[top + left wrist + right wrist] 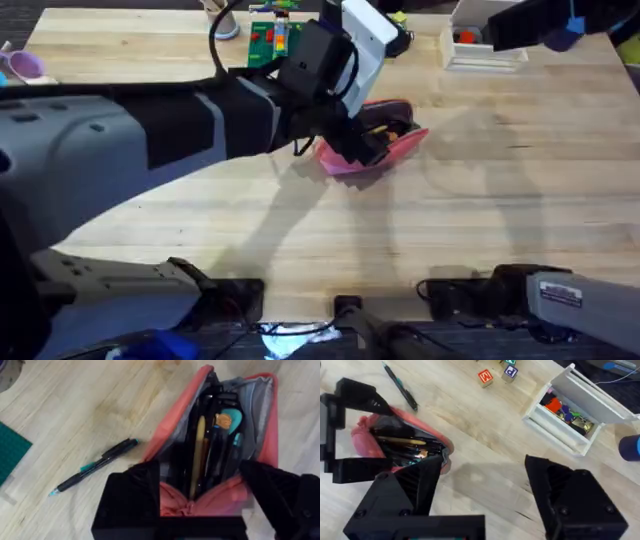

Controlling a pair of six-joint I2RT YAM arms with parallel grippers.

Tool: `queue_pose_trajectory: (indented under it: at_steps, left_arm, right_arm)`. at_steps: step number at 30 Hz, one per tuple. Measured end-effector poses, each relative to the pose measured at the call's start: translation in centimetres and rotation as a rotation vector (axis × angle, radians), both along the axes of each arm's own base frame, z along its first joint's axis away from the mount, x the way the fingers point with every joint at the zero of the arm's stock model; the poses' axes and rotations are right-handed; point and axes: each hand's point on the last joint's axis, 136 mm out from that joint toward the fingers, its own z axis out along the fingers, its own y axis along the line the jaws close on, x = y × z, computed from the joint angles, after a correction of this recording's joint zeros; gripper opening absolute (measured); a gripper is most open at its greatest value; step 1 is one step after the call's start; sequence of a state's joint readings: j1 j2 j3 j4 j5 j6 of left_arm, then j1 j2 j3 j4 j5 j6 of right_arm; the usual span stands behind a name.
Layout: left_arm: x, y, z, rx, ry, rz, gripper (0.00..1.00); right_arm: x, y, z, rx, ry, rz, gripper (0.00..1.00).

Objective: Unzip the bag, pick up the pens from the table one at a time and place them inside, then zip the bag closed.

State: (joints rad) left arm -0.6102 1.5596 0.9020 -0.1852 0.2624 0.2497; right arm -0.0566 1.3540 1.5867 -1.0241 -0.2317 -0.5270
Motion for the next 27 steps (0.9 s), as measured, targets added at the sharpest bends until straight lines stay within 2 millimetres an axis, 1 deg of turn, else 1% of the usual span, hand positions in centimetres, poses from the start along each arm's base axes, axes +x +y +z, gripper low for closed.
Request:
queue_pose_trajectory:
  at_steps: [3,6,8,10,12,14,17,21,24,27]
  left_arm:
    - [0.3,-0.1,0.4,-0.012,-0.013,0.013,0.994]
    - [0.4,-0.1,1.7,-0.036,-0.035,0.021,0.995]
    - [0.6,0.0,3.3,-0.059,-0.073,0.027,0.995]
    - [0.8,0.6,5.2,-0.084,-0.114,0.043,0.995]
    - [1.1,1.5,6.8,-0.101,-0.144,0.066,0.993]
    - [1.2,2.7,7.8,-0.104,-0.156,0.094,0.993]
    - [1.2,4.7,8.0,-0.086,-0.137,0.138,0.995]
    - [0.8,7.3,7.5,-0.048,-0.086,0.194,0.995]
    - [0.1,8.8,7.2,-0.022,-0.050,0.222,0.995]
    - [-0.8,10.1,7.4,-0.001,-0.033,0.237,0.994]
  right_arm:
    - [0.0,0.0,0.0,0.000,0.000,0.000,0.996]
    - [0.0,0.1,0.0,0.002,0.000,0.002,0.996]
    - [0.0,0.4,0.1,0.017,-0.001,0.014,0.996]
    - [-0.1,0.8,0.2,0.033,-0.003,0.029,0.995]
    - [-0.1,1.4,0.3,0.042,-0.008,0.049,0.996]
    - [0.0,2.2,0.5,0.049,-0.019,0.076,0.996]
    - [0.3,3.6,0.9,0.055,-0.044,0.119,0.996]
    - [0.9,5.8,1.1,0.061,-0.067,0.182,0.995]
    - [1.6,7.6,0.4,0.065,-0.060,0.229,0.996]
    - [2.6,9.4,-0.8,0.075,-0.038,0.259,0.995]
